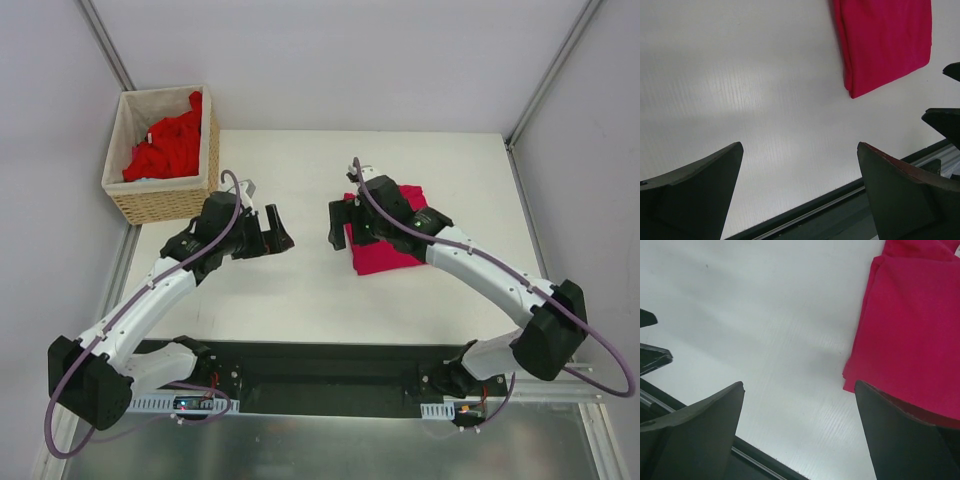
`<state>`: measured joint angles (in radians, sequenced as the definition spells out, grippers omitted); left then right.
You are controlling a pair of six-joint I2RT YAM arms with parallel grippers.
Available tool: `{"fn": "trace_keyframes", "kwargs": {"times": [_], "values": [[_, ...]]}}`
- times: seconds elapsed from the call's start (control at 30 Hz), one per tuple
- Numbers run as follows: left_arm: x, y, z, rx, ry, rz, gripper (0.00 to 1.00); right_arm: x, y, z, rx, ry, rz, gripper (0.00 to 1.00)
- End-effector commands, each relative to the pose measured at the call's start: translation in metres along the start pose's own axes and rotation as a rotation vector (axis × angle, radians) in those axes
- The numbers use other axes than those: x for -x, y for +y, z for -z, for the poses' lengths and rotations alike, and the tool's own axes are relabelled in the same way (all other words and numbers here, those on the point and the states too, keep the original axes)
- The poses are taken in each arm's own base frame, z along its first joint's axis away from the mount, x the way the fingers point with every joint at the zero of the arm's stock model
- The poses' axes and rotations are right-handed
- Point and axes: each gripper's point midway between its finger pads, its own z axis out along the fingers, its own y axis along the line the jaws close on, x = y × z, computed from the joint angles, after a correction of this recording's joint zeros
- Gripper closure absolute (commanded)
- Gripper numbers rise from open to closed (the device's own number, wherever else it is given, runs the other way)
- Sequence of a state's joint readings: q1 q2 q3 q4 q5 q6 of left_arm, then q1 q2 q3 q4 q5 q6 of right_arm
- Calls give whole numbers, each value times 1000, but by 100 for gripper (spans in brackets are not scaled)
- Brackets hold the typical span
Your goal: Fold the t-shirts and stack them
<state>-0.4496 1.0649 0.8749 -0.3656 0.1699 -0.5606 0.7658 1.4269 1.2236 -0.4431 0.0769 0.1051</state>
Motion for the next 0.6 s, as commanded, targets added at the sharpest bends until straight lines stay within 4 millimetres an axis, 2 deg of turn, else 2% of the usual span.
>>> {"fn": "trace_keyframes", "kwargs": {"times": [0.0, 0.2, 0.37, 0.57], "values": [[1, 3, 7, 7, -21, 21, 1, 10, 11, 9, -9, -73, -1, 4], [0, 3, 11, -1, -32, 22, 1, 11, 16, 22, -21, -102, 29, 3], [0, 1, 13, -10, -35, 23, 1, 22, 23, 48, 3, -173, 42, 3], [6, -6, 23, -38, -69, 12, 1, 33, 15, 77, -29, -257, 55, 3]]}}
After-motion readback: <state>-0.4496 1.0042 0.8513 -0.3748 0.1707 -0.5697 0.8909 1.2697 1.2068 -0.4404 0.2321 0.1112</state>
